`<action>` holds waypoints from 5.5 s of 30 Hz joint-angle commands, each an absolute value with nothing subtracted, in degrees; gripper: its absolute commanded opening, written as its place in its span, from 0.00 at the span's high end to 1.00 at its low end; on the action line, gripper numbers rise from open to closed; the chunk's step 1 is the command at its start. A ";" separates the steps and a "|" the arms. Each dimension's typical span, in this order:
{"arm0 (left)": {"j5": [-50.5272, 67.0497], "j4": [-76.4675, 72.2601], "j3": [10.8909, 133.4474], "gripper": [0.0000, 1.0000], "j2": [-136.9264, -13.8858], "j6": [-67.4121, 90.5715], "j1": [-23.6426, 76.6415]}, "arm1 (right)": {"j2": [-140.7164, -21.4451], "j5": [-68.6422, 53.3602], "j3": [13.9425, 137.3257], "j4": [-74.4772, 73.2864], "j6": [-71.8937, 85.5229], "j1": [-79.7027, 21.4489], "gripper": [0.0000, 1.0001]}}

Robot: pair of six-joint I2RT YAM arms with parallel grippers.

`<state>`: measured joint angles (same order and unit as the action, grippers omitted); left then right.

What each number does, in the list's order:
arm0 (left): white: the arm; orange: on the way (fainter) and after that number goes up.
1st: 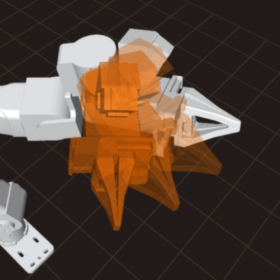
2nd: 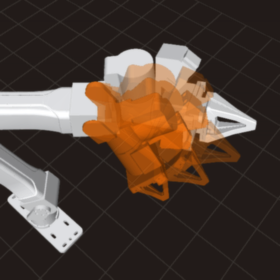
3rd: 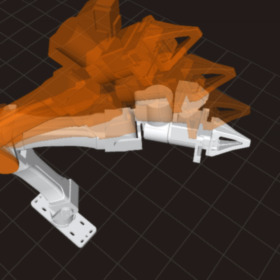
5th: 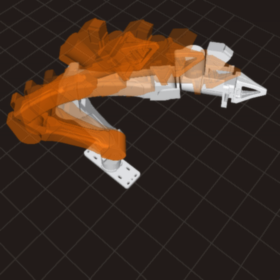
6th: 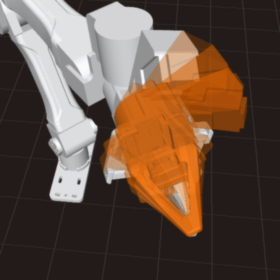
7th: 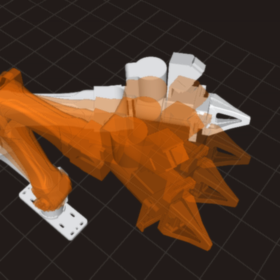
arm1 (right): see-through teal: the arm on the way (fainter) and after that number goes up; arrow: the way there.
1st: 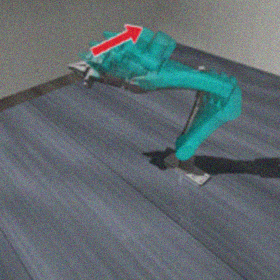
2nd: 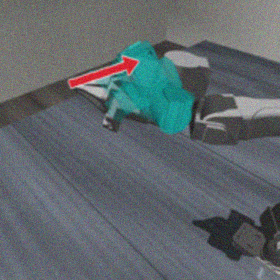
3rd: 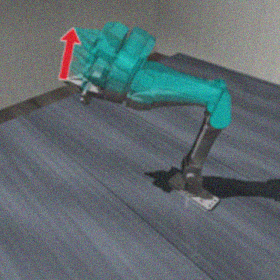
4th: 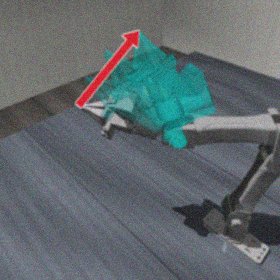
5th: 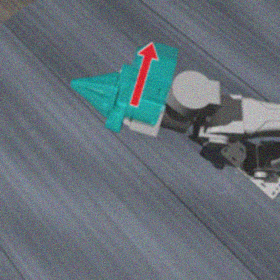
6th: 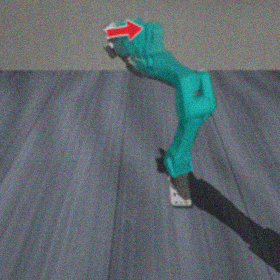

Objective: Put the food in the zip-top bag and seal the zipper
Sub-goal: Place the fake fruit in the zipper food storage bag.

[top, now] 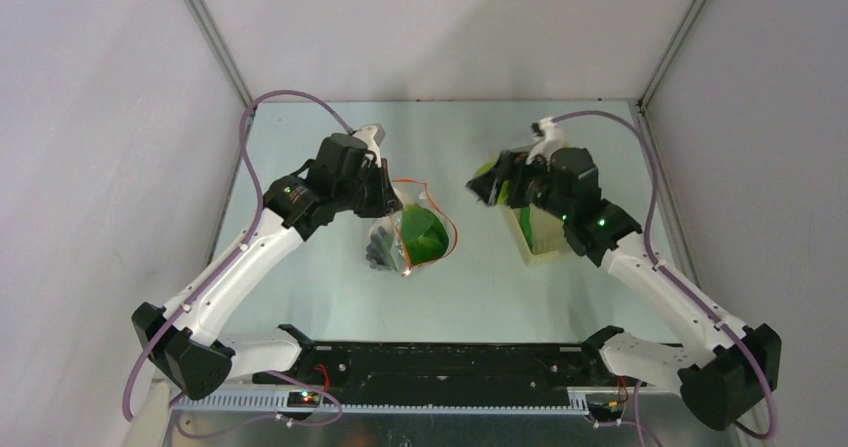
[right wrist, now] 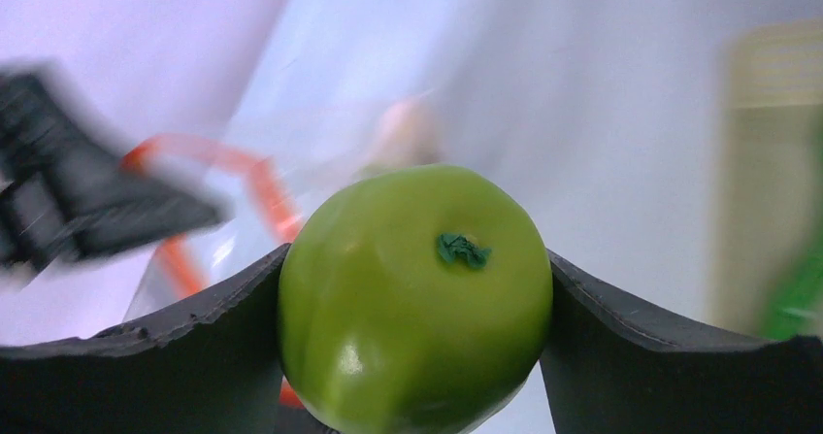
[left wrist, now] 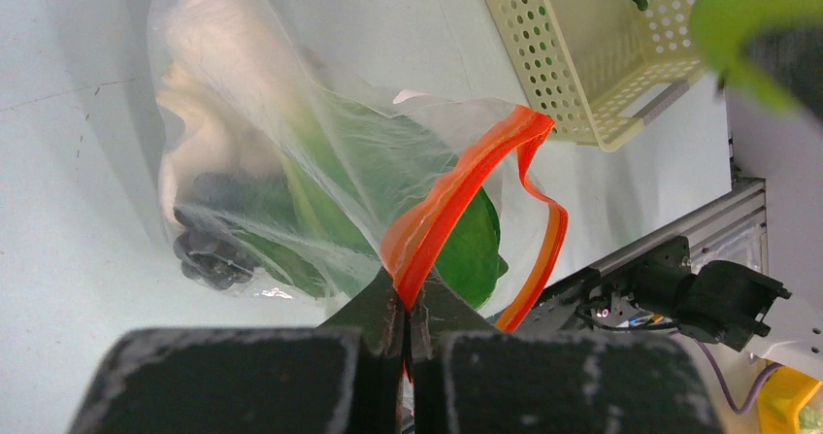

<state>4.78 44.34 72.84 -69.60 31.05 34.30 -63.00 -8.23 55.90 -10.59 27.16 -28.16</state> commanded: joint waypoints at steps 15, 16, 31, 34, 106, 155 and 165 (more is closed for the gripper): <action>8.60 43.43 73.21 1.00 -68.65 30.86 33.93 | -74.98 -15.76 59.25 8.29 34.11 -48.65 0.51; 8.65 43.38 73.17 1.00 -68.47 30.85 33.93 | -75.54 -12.71 59.38 7.87 34.06 -48.88 0.51; 15.77 40.90 72.36 0.99 -67.58 31.06 33.15 | -83.62 14.60 66.61 -0.78 38.23 -53.85 0.49; 16.05 40.59 72.15 0.99 -67.26 31.27 32.82 | -85.51 14.72 67.87 -2.50 38.14 -54.44 0.48; 25.36 34.71 68.78 0.99 -65.09 34.98 28.10 | -97.97 22.90 95.35 -26.38 32.19 -57.53 0.04; 26.03 34.85 68.71 0.99 -65.74 35.28 27.70 | -79.96 1.79 71.27 -3.29 25.76 -53.42 0.00; 27.49 33.74 68.21 1.00 -66.32 36.07 26.99 | -74.22 7.13 71.28 -9.13 24.62 -54.00 0.00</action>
